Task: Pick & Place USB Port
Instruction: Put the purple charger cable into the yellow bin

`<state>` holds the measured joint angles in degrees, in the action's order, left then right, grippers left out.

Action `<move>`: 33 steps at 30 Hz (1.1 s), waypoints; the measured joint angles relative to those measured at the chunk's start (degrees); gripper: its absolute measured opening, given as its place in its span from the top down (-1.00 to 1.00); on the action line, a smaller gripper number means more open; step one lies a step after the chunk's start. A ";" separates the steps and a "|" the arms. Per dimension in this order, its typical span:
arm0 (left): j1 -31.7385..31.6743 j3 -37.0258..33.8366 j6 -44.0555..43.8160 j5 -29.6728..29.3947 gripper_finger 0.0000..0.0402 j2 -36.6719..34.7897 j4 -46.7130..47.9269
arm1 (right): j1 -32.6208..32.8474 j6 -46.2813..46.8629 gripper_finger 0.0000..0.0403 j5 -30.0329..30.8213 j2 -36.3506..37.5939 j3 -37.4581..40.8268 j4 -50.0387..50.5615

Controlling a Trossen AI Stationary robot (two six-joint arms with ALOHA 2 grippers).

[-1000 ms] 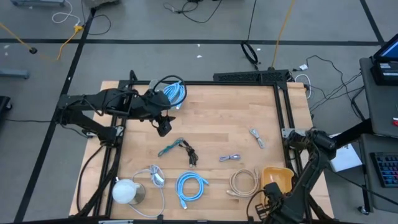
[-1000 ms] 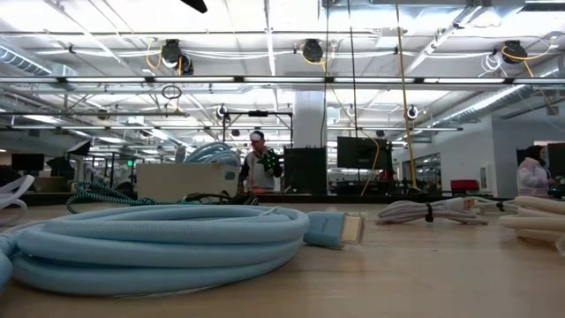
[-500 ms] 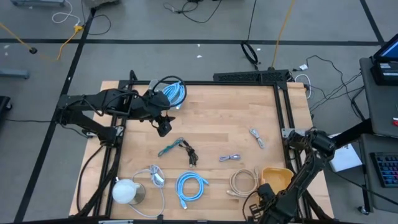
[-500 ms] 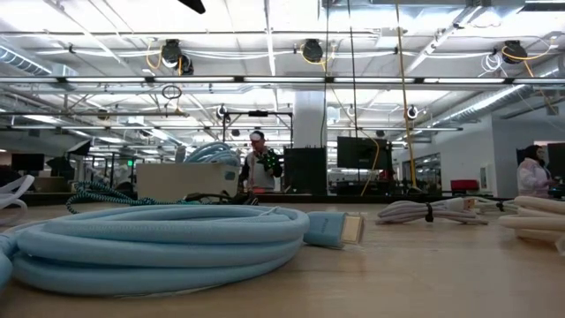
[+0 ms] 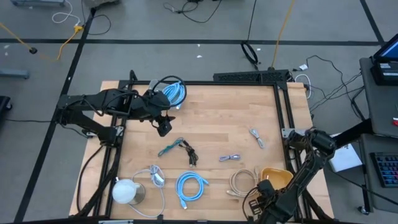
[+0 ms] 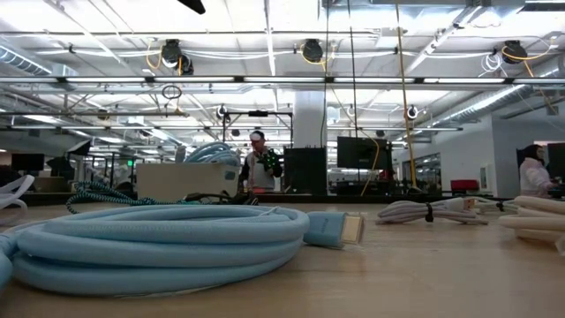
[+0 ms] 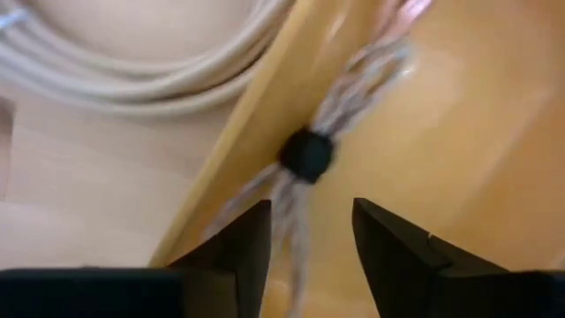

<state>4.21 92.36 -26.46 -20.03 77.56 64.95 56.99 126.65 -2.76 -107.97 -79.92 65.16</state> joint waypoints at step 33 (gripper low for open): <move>0.48 0.00 -2.73 2.12 -0.17 0.04 2.84 | -39.92 -55.95 0.21 17.21 27.16 23.75 -16.74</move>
<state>4.69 92.36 -29.19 -17.92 77.60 67.79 17.07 70.70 14.45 -80.80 -56.17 48.41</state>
